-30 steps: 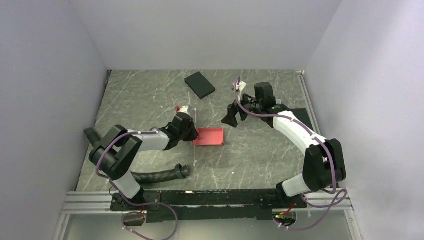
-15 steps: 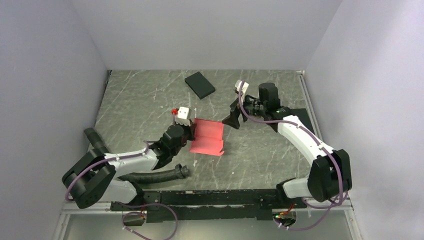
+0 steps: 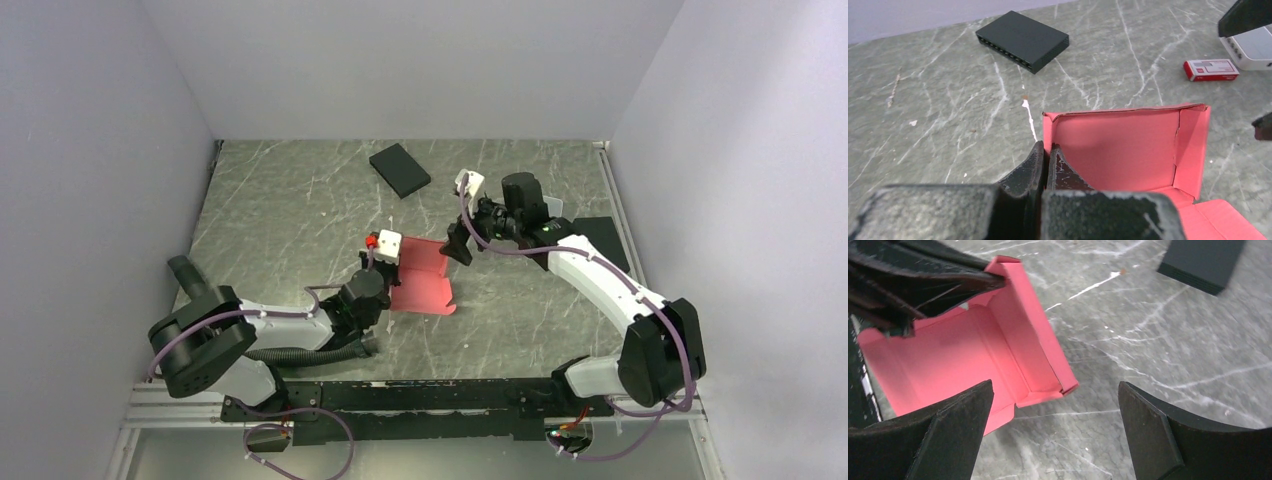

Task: Fold the paper box
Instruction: Fold the paper box at the center of the board.

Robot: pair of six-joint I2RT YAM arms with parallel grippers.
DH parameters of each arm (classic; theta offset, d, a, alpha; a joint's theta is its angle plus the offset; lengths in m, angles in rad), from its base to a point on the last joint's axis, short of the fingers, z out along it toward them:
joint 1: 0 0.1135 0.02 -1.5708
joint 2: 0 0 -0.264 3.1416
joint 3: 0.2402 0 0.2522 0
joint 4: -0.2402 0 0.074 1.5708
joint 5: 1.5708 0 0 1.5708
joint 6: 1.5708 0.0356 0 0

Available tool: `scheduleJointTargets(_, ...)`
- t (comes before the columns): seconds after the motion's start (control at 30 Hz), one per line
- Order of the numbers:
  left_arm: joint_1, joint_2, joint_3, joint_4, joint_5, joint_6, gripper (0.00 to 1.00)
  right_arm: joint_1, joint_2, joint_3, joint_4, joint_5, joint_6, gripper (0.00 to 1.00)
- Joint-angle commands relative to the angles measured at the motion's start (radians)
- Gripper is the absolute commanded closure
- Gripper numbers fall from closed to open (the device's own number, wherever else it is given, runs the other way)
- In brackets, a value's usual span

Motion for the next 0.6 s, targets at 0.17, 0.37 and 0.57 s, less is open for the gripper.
scheduleJointTargets(0.17,-0.053,0.069,0.059,0.202,-0.247,0.089,1.0,0.034,0.059,-0.06,0.234,0.187,0.258,0.0)
scheduleJointTargets(0.37,-0.064,0.068,0.074,0.189,-0.293,0.046,1.0,0.055,0.115,-0.068,0.263,0.261,0.33,0.24)
scheduleJointTargets(0.57,-0.063,0.047,0.073,0.151,-0.299,-0.004,1.0,0.06,0.113,-0.068,0.305,0.299,0.387,0.6)
